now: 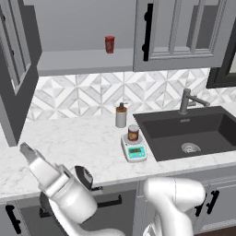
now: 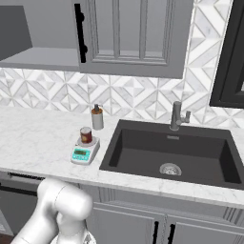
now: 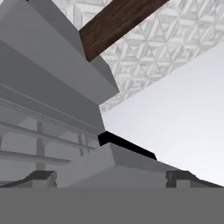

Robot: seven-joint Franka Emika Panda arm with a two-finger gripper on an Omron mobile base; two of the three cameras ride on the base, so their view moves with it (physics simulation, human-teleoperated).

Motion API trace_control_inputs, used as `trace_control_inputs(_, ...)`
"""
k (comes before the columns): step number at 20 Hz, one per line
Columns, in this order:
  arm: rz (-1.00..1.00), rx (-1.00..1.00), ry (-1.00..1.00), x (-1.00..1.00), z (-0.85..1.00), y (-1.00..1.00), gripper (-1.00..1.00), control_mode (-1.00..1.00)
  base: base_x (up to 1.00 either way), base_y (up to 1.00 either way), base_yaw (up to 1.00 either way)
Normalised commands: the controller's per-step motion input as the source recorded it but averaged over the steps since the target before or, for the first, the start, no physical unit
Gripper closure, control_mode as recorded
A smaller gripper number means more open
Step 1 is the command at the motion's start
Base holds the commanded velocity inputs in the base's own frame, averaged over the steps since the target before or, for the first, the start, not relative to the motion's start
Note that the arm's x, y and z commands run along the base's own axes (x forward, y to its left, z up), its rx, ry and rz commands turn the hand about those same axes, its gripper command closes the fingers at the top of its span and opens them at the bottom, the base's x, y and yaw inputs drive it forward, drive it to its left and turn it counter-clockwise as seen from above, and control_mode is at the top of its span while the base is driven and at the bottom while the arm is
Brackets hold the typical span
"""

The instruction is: Pick the canned food and place it on the digital scale for weighing, and close the cabinet.

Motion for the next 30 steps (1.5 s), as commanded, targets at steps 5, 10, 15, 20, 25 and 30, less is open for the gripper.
trace_control_inputs(5,-0.02,0.00,0.00,0.02,-0.09,0.97,-1.00,-1.00,0.00,0.00,0.00)
trace_control_inputs(10,-0.02,0.02,0.00,0.10,-0.61,0.79,-1.00,-1.00,0.00,0.00,0.00)
trace_control_inputs(15,-0.12,0.11,-0.03,0.69,0.08,0.38,-1.00,-1.00,0.00,0.00,0.00)
trace_control_inputs(20,-0.15,0.38,-0.01,0.21,0.55,-0.13,-1.00,-1.00,0.00,0.00,0.00)
trace_control_inputs(25,-0.13,0.58,0.00,0.00,0.63,-0.79,-1.00,-1.00,0.00,0.00,0.00)
trace_control_inputs(30,-0.12,0.56,0.09,0.05,0.67,-1.00,-1.00,-1.00,0.00,0.00,0.00)
